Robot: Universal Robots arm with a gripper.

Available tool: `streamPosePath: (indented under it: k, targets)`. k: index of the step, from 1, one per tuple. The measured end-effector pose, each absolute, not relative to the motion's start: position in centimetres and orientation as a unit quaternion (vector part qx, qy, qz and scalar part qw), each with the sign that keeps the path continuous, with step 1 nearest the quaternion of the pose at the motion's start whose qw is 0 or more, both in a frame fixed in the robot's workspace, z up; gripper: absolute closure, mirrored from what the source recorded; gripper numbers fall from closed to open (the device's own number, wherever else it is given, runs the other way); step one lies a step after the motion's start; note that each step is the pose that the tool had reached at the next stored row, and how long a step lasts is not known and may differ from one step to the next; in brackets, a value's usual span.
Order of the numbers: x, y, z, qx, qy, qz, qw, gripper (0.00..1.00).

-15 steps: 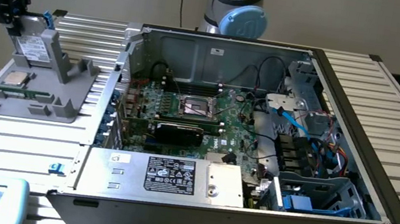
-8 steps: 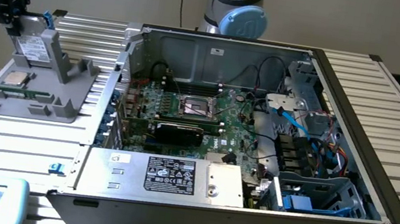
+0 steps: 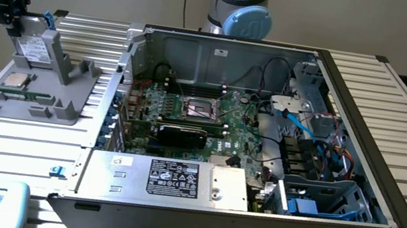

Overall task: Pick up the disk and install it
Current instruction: 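Pick up the disk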

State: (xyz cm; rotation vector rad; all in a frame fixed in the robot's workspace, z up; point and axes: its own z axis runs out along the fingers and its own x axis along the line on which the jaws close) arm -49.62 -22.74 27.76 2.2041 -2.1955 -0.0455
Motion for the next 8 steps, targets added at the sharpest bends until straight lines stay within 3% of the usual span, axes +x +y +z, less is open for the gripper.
streamPosePath:
  k: [5,7,8]
  targets:
    - [-49.62,-22.74,27.77,0.708,-0.706,-0.015,0.015,0.48]
    - [-49.62,-22.74,27.77,0.708,-0.706,-0.015,0.015,0.50]
    - [-49.62,-22.74,27.77,0.708,-0.706,-0.015,0.015,0.56]
